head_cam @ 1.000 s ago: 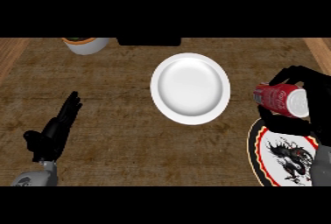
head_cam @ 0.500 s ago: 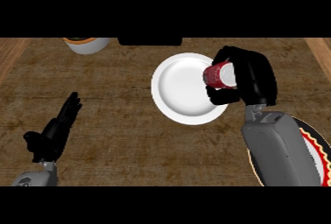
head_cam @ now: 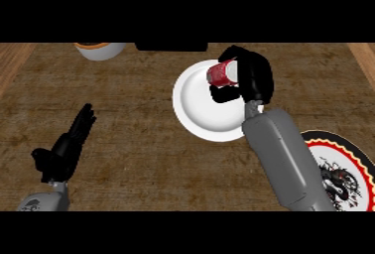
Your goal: Pick the can from the plate and place it in the plate
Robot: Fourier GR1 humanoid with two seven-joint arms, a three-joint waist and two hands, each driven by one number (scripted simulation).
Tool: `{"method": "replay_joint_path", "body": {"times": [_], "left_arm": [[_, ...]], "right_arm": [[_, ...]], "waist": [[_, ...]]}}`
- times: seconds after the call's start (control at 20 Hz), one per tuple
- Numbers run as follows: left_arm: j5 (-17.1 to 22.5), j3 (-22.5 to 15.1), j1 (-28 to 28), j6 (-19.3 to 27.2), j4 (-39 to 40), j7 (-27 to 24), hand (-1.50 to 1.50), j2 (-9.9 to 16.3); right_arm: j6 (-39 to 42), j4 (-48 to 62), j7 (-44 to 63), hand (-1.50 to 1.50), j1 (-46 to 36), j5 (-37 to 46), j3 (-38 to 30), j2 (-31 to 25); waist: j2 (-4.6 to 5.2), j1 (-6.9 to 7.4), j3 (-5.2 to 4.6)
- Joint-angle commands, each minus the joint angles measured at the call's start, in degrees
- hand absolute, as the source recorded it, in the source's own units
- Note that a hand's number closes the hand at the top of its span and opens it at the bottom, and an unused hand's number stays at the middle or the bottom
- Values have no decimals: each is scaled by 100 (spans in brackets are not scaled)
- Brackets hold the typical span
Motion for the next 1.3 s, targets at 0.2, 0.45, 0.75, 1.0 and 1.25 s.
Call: {"method": "replay_joint_path", "body": {"times": [0.2,0.45,0.75,1.0,1.25], "left_arm": [[-128,7,-70,49,223,-218,0,-91],[-145,11,-93,-18,173,-184,0,-21],[-160,-62,115,110,-103,-51,0,-192],[90,246,129,-141,-169,101,0,140],[-44,89,233,-50,-253,111,0,-48]], "right_arm": [[-1363,1852,503,-150,-864,-812,349,75],[-2219,2140,-450,-150,-804,-1636,-118,76],[-2323,1142,-1212,-150,-383,-2614,-841,74],[-1087,280,-2159,-150,530,-3960,-1481,-487],[-303,-321,-2741,-150,1590,-4481,-1712,-963]], "waist": [[-1,11,-1],[22,77,4],[-22,-61,8],[-47,-165,9],[-46,-168,2]]}}
